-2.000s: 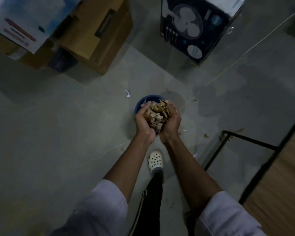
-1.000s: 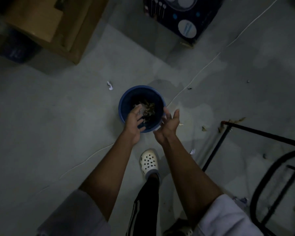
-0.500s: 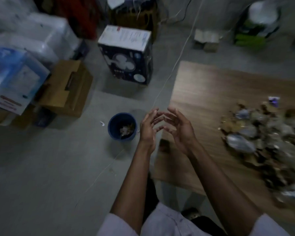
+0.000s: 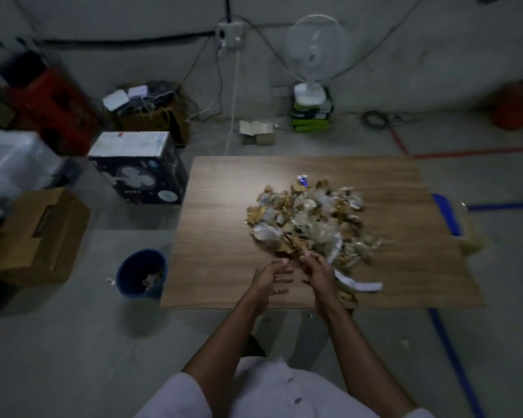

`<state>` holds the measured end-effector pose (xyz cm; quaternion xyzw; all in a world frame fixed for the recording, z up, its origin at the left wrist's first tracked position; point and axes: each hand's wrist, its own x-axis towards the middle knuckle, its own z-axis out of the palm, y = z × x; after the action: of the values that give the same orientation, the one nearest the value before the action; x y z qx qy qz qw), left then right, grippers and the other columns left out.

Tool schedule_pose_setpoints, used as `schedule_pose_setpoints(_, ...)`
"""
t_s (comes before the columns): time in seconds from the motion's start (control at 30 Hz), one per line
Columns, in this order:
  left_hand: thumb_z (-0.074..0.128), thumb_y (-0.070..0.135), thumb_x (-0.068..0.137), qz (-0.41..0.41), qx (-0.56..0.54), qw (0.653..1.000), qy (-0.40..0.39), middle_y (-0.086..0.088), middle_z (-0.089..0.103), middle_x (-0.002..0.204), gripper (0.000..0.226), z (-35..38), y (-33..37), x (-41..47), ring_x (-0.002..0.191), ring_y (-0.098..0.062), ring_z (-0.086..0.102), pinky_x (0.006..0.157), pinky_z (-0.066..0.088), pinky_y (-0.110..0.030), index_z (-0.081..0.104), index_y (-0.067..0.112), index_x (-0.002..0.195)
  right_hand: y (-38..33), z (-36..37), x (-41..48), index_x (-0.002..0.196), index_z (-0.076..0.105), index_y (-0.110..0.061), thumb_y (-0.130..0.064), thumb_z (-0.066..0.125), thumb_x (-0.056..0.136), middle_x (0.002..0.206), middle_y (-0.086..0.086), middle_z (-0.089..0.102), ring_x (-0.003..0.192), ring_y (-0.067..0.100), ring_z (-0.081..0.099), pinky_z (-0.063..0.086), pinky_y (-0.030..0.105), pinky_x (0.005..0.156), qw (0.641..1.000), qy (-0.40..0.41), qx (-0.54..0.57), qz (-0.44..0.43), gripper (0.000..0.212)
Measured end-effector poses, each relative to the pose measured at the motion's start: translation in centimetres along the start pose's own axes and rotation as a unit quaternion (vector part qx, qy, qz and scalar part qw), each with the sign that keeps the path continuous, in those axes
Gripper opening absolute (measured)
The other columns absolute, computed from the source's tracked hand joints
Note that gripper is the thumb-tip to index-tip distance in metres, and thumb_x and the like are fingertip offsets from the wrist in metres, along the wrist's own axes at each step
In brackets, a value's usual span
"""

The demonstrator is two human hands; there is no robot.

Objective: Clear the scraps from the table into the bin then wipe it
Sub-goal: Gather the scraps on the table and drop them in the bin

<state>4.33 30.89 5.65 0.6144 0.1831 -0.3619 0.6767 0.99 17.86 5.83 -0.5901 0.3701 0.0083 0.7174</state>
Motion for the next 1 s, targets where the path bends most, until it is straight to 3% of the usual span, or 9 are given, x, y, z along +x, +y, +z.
schedule_pose_setpoints(0.13,0.055,0.014,0.101,-0.056,0.059,0.997,-0.005,-0.003,0.065,0.094,0.014,4.1,-1.9,1.4,0.076,-0.02,0.063,0.07,0.051,-0.033,0.061,0.017,0.113,2.1,-4.9,0.8,0.114,0.069,-0.015,-0.018,0.062,0.102,0.1,0.003,0.073,0.086,0.018,0.065,0.051,0.032,0.072,0.998,0.053,-0.028,0.016,0.014)
schedule_pose_setpoints(0.27,0.063,0.007,0.09,-0.066,0.05,0.997,-0.001,-0.007,0.061,0.085,0.019,6.4,-3.5,2.7,0.071,-0.023,0.062,0.068,0.054,-0.035,0.058,0.021,0.103,3.5,-8.3,1.8,0.107,0.073,-0.014,-0.013,0.071,0.092,0.108,0.012,0.073,0.098,0.027,0.065,0.048,0.033,0.08,0.981,0.156,-0.117,0.018,0.016)
schedule_pose_setpoints(0.4,0.065,0.002,0.092,-0.113,0.021,0.993,-0.007,-0.012,0.066,0.103,0.034,7.8,-4.0,4.9,0.09,-0.028,0.068,0.073,0.061,-0.036,0.053,0.01,0.124,4.4,-10.2,3.4,0.123,0.063,-0.016,-0.012,0.072,0.084,0.134,0.022,0.049,0.122,0.04,0.05,0.042,0.033,0.094,0.94,0.194,-0.273,0.059,0.04)
schedule_pose_setpoints(0.53,0.07,0.004,0.093,-0.115,-0.021,0.993,0.024,-0.008,0.069,0.097,0.025,9.6,-3.8,6.8,0.086,-0.02,0.068,0.072,0.058,-0.027,0.061,0.005,0.117,4.9,-11.5,5.7,0.139,0.047,-0.017,-0.014,0.082,0.08,0.142,0.022,0.033,0.107,0.041,0.058,0.044,0.031,0.084,0.938,0.163,-0.293,0.093,0.068)
schedule_pose_setpoints(0.6,0.09,0.021,0.075,-0.09,-0.027,0.993,0.068,-0.011,0.074,0.105,0.06,10.2,-4.8,9.3,0.082,-0.019,0.074,0.064,0.06,-0.027,0.061,0.005,0.125,4.9,-11.8,7.1,0.133,0.051,-0.015,-0.015,0.087,0.075,0.138,0.022,0.037,0.105,0.04,0.059,0.042,0.031,0.08,0.933,0.158,-0.312,0.09,0.068)
schedule_pose_setpoints(0.67,0.102,0.047,0.046,-0.075,-0.025,0.992,0.101,-0.009,0.075,0.114,0.096,10.2,-7.3,13.4,0.091,-0.022,0.076,0.075,0.064,-0.037,0.061,0.01,0.126,4.6,-11.9,8.7,0.119,0.059,-0.014,-0.017,0.089,0.071,0.131,0.017,0.049,0.1,0.036,0.062,0.044,0.03,0.08,0.933,0.164,-0.31,0.079,0.057)
schedule_pose_setpoints(0.8,0.097,0.031,0.063,-0.068,0.008,0.98,0.188,-0.013,0.074,0.111,0.072,11.1,-3.9,13.0,0.095,-0.03,0.073,0.075,0.064,-0.039,0.062,0.008,0.121,2.9,-11.3,10.8,0.101,0.074,-0.011,-0.012,0.079,0.08,0.108,0.011,0.071,0.096,0.027,0.068,0.045,0.026,0.071,0.946,0.167,-0.273,0.055,0.021)
schedule_pose_setpoints(0.93,0.086,0.012,0.078,-0.058,-0.015,0.97,0.237,-0.01,0.075,0.107,0.036,11.2,-1.3,12.2,0.088,-0.028,0.073,0.076,0.063,-0.039,0.07,0.007,0.109,1.3,-10.9,12.3,0.108,0.073,-0.006,-0.009,0.064,0.097,0.103,0.011,0.072,0.082,0.019,0.064,0.046,0.011,0.056,0.977,0.129,-0.156,0.074,0.014)
schedule_pose_setpoints(1.0,0.082,0.005,0.082,-0.046,-0.032,0.966,0.253,-0.005,0.071,0.108,0.037,11.3,-0.6,12.1,0.084,-0.022,0.069,0.074,0.06,-0.034,0.067,0.014,0.114,0.8,-10.9,13.2,0.115,0.069,-0.006,-0.017,0.057,0.102,0.106,0.013,0.07,0.077,0.018,0.066,0.054,0.023,0.064,0.988,0.095,-0.036,0.119,0.02)
